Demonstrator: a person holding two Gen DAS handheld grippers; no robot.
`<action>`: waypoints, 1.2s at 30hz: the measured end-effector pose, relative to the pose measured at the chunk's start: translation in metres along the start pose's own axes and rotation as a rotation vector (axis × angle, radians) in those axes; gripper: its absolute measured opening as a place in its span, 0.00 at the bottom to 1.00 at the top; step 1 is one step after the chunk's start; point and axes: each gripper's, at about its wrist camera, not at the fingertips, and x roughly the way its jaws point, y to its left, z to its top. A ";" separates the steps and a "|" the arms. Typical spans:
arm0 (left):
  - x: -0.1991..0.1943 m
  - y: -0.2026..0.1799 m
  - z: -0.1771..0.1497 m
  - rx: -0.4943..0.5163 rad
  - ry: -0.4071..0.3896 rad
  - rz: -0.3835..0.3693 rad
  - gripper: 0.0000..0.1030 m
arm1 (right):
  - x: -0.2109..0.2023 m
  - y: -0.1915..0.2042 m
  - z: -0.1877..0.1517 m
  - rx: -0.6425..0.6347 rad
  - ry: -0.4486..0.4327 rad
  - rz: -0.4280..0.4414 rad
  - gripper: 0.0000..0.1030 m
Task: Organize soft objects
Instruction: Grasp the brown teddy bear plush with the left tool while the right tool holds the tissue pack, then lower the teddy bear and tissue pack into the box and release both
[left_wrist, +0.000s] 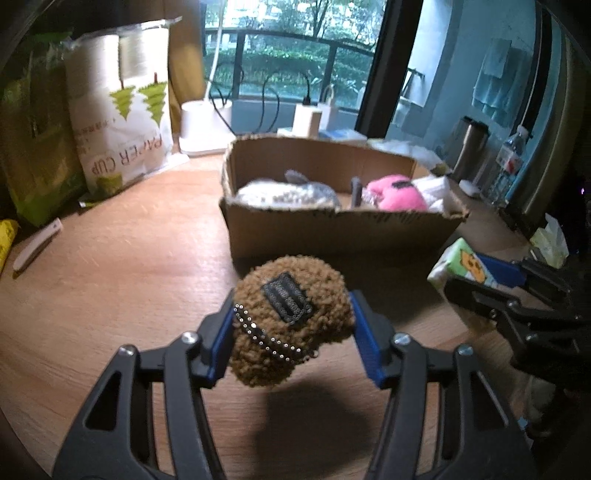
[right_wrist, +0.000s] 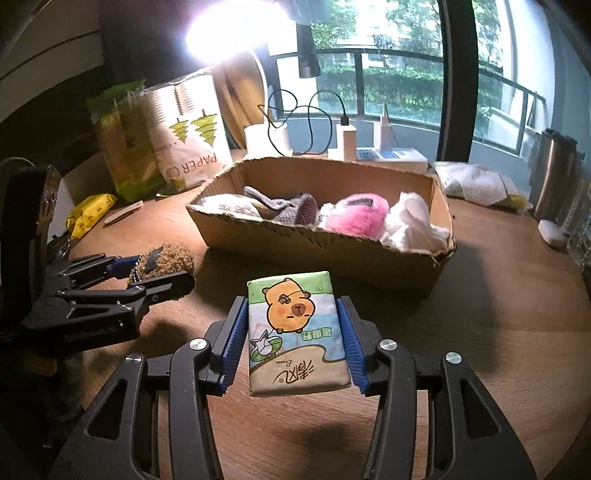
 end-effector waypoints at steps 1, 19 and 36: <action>-0.003 0.000 0.002 0.000 -0.008 -0.002 0.56 | -0.001 0.001 0.001 -0.003 -0.003 0.000 0.49; -0.051 -0.017 0.036 0.042 -0.150 -0.048 0.57 | -0.031 0.010 0.029 -0.043 -0.081 -0.026 0.49; -0.032 -0.017 0.076 0.045 -0.173 -0.043 0.57 | -0.021 -0.014 0.058 -0.032 -0.107 -0.022 0.49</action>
